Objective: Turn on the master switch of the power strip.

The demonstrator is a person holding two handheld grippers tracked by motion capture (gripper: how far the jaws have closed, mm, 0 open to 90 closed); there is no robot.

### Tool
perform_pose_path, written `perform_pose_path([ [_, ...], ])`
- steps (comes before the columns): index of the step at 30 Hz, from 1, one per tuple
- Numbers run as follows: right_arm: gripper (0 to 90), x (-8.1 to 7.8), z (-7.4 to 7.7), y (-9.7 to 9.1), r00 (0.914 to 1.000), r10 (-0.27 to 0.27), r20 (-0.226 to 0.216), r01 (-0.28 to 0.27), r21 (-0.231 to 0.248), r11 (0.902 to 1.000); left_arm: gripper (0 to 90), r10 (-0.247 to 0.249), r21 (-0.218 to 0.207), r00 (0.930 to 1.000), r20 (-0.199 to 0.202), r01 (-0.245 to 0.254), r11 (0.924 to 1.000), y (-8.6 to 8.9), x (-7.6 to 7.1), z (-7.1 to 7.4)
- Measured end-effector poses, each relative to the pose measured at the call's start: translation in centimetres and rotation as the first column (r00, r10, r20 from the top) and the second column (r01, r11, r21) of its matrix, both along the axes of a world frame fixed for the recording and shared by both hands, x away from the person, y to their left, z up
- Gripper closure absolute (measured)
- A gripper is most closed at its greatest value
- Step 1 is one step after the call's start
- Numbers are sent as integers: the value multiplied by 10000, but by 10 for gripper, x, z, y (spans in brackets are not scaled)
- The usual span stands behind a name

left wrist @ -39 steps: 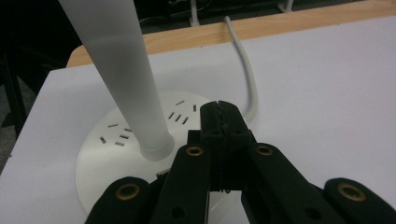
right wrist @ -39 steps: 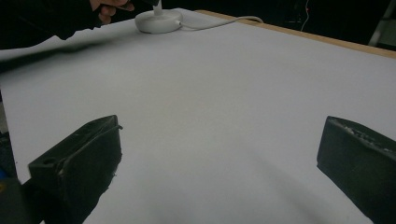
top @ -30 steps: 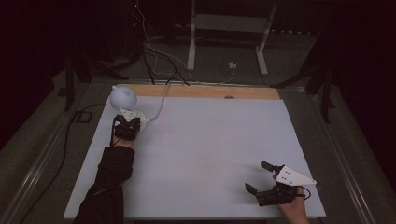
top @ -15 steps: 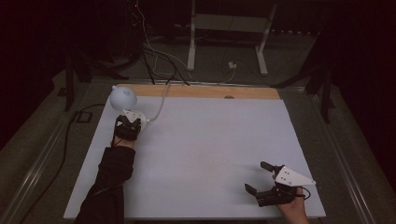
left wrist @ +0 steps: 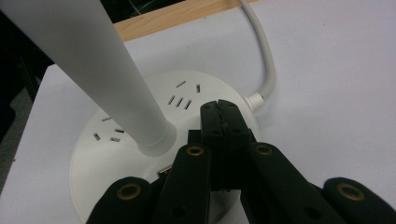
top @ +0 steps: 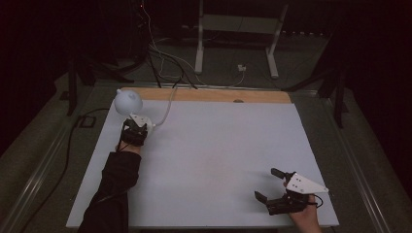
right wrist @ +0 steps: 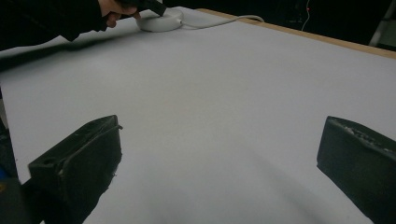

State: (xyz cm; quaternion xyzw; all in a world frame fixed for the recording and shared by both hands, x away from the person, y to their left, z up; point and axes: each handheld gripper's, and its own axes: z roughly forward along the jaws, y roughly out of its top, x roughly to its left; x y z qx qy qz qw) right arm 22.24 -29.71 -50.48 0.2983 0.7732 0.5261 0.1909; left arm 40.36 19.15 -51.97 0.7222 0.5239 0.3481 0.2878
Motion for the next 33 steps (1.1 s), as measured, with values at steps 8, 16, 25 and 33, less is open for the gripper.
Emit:
perform_pose_path([
  [8, 0, 0, 0, 0, 10000, 11, 0, -11, 8, 10000, 900, -70, 383, 9998, -204, 77, 9992, -2, 2, 1],
  [16, 0, 0, -1, 1, 10000, 34, -17, -34, -17, 10000, 900, 38, 553, 9990, -455, -13, 9985, -5, 4, 3],
  [25, 0, 0, -1, 1, 10000, 70, -17, -70, -23, 10000, 900, -61, 939, 9964, -850, 141, 9955, -8, 7, 6],
  [33, 0, 0, 0, 0, 10000, -4, -9, 4, 1, 10000, 900, 116, 788, 9984, -548, -72, 9969, -7, 6, 8],
])
